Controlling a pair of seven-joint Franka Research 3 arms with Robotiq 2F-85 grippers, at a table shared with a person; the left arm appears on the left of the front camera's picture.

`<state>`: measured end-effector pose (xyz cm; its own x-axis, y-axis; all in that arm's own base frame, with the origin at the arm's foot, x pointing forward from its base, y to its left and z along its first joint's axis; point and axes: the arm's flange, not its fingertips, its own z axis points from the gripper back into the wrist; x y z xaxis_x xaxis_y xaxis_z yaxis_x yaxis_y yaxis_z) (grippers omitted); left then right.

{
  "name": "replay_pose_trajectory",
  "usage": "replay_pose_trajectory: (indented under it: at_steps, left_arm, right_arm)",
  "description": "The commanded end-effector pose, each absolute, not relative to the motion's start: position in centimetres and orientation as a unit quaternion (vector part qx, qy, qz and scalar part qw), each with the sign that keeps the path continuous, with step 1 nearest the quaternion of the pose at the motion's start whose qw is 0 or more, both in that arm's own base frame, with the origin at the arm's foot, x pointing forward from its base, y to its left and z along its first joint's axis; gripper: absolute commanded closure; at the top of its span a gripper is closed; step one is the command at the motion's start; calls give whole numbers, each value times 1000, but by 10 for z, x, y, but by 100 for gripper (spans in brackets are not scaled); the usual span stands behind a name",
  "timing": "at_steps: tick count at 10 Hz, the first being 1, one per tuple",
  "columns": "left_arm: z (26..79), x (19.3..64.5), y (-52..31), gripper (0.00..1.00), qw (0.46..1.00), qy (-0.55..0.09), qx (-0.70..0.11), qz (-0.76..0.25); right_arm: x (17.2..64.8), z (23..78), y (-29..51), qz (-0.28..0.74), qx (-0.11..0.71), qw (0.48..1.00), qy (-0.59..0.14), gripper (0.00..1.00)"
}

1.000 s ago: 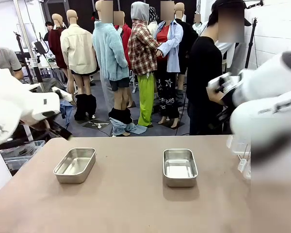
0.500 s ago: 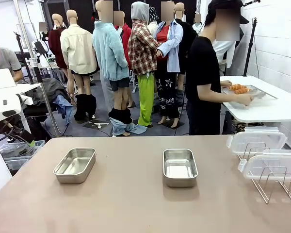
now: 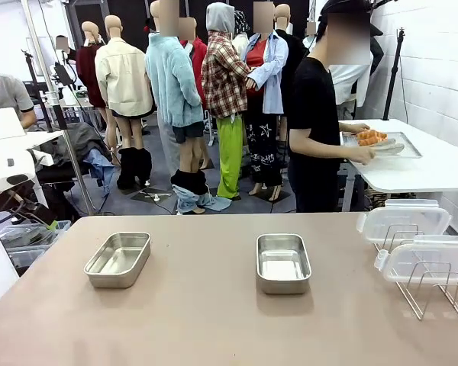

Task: Place the bread in airtight containers.
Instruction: Lift both Airtight Container.

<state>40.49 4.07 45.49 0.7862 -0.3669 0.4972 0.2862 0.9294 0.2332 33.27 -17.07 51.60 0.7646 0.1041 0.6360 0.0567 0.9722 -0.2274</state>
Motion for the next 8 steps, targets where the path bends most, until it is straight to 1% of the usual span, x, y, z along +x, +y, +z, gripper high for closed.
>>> replay_pose_trajectory:
  at_steps: [1,8]
  left_arm:
    - [454,403,43,0,944,-274,72,-172]
    - [454,403,43,0,944,-274,72,-172]
  right_arm:
    - [332,516,-169,4,-117,934,-338,0]
    - [332,516,-169,4,-117,934,-338,0]
